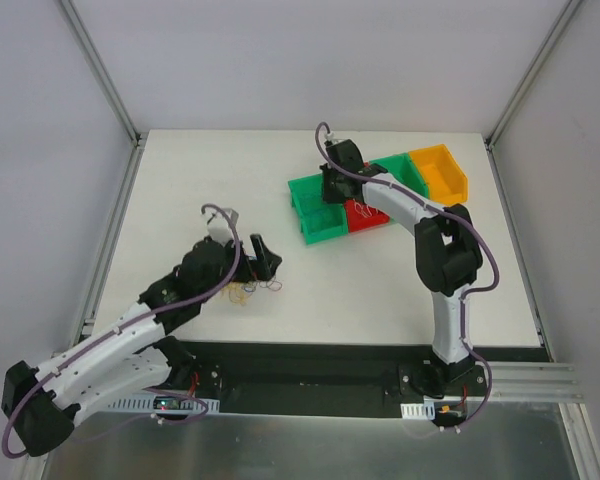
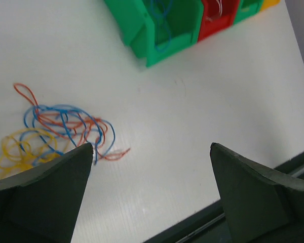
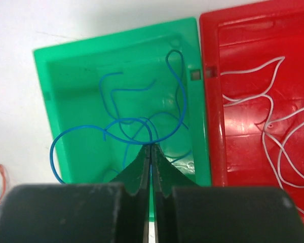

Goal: Untangle the cables

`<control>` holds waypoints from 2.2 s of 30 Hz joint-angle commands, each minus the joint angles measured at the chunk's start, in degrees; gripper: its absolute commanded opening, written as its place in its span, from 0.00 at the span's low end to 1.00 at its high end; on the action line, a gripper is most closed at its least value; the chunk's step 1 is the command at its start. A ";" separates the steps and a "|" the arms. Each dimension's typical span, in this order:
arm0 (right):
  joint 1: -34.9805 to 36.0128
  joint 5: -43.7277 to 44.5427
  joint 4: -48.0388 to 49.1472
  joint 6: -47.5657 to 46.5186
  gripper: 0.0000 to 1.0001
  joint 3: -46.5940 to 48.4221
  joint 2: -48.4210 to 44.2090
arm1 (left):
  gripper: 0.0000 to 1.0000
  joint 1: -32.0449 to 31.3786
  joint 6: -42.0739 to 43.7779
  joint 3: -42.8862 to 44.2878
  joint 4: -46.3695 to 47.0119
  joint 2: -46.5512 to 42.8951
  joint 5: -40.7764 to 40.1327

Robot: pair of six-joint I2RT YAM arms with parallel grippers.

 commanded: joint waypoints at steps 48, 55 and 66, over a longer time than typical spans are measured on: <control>25.07 -18.79 0.13 -19.97 0.75 8.24 0.56 | 0.44 42.17 -12.37 -6.02 -10.60 11.58 21.51; 25.07 -13.43 -8.14 -22.87 0.75 15.10 6.37 | 0.59 42.17 -10.87 -6.20 -9.62 8.95 22.82; 24.02 -14.57 -10.87 -23.93 0.72 15.54 6.81 | 0.38 42.17 -9.47 -5.06 -9.62 11.58 22.56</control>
